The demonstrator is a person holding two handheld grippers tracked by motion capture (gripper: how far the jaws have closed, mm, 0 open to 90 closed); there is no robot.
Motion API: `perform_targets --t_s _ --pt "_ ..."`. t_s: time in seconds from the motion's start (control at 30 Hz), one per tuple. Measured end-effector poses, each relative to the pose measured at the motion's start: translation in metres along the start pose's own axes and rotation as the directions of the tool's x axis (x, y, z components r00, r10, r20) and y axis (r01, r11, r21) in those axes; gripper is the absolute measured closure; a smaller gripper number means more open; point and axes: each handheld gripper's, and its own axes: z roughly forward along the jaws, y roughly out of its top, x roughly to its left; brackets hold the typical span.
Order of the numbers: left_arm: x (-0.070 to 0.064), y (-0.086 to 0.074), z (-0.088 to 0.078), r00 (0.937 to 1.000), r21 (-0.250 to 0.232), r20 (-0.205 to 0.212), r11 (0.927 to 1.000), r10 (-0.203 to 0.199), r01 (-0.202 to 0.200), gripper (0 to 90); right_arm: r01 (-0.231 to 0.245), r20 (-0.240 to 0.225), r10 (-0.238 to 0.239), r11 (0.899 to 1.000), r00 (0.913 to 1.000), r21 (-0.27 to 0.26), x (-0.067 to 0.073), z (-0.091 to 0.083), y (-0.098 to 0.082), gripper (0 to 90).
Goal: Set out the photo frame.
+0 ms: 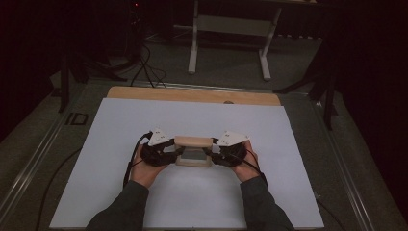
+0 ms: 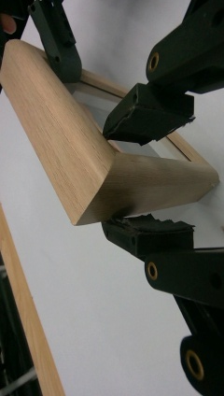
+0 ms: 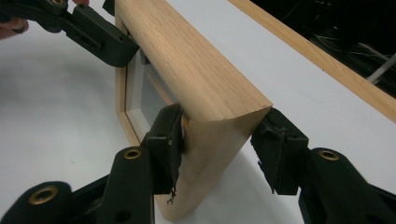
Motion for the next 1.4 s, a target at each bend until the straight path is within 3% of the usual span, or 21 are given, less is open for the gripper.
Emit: perform_targets --t_s 0.23,0.4,0.93,1.17,1.4 --pt "-0.001 0.002 -0.002 0.9996 0.014 -0.008 0.9995 0.028 -0.028 54.3 -0.018 -0.002 0.018 1.0 0.9998 0.012 -0.003 0.001 -0.001 53.2" --pt "0.003 0.003 -0.003 0.9995 0.008 -0.023 0.9997 0.022 -0.022 54.2 -0.041 -0.001 0.041 0.999 0.9992 0.006 -0.004 0.005 0.001 53.5" --pt "0.016 0.008 0.003 0.9987 -0.003 -0.041 0.9996 -0.029 0.029 53.5 -0.102 0.0 0.102 0.995 0.9948 -0.006 -0.012 0.018 0.008 52.9" --pt "0.02 0.007 0.008 0.997 -0.002 -0.041 0.9978 -0.066 0.066 53.1 -0.163 -0.014 0.163 0.986 0.9866 -0.024 -0.018 0.023 0.005 52.7" --pt "0.02 0.005 0.012 0.9973 0.015 -0.042 0.9981 -0.06 0.06 52.3 -0.186 -0.002 0.186 0.982 0.9826 0.016 -0.017 0.026 -0.002 52.1"
